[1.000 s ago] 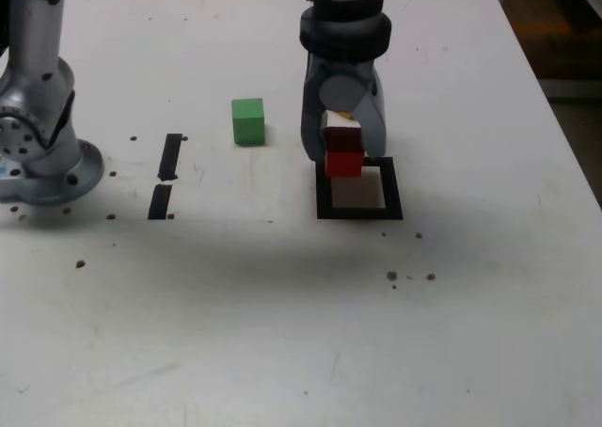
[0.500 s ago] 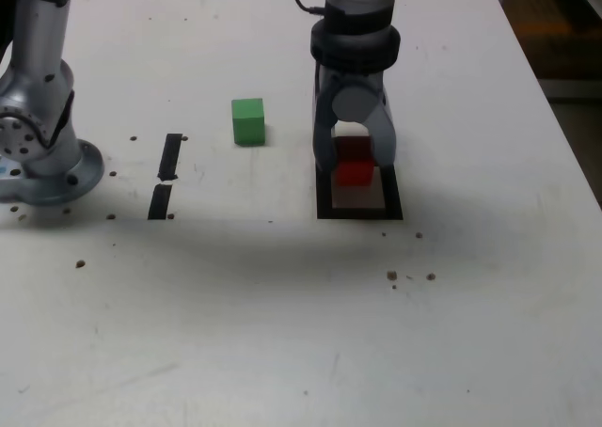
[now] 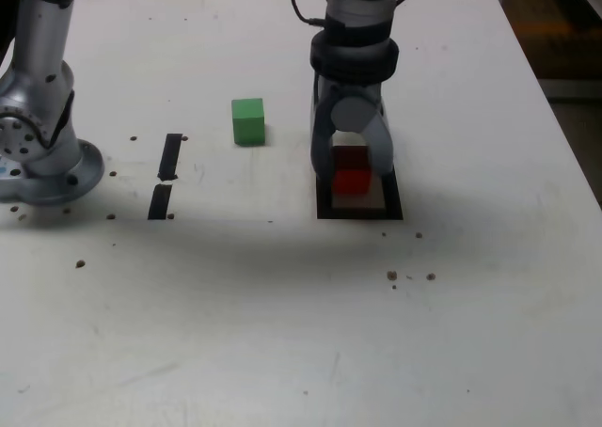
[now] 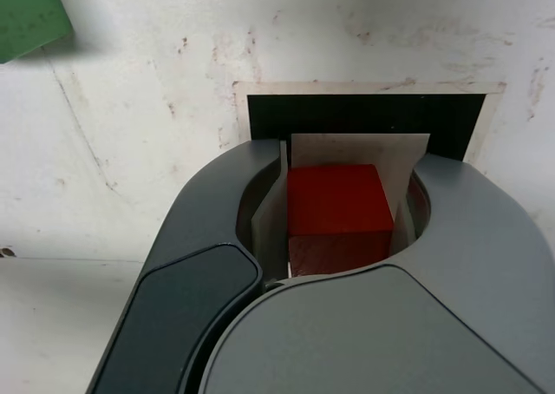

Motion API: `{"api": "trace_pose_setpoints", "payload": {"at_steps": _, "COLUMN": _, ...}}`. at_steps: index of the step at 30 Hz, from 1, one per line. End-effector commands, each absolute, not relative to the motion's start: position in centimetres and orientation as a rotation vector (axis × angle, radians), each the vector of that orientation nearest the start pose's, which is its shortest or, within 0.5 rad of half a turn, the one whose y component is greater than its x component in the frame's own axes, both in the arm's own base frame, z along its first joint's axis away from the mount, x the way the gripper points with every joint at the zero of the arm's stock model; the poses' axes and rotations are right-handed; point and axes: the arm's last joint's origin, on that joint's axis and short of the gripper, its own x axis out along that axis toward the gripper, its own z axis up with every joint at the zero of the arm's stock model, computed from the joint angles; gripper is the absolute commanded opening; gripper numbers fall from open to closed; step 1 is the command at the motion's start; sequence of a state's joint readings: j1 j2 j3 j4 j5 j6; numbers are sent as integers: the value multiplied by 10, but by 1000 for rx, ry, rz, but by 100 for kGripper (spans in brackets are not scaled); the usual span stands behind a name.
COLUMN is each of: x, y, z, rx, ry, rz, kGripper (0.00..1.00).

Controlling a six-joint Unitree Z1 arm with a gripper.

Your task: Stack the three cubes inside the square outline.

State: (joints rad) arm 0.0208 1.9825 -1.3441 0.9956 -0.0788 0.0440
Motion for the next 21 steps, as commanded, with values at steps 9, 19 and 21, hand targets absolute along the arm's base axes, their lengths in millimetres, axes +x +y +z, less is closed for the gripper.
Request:
{"api": "trace_pose_setpoints", "payload": {"at_steps": 9, "x": 344, "y": 2, "z": 220, "rx": -53, "ry": 1626, "rz": -124, "kGripper": 64}}
{"api": "trace_pose_setpoints", "payload": {"at_steps": 19, "x": 339, "y": 3, "z": 224, "rx": -35, "ry": 1629, "rz": -120, "kGripper": 81}}
{"api": "trace_pose_setpoints", "payload": {"at_steps": 21, "x": 336, "y": 3, "z": 230, "rx": -26, "ry": 1624, "rz": -108, "kGripper": 84}}
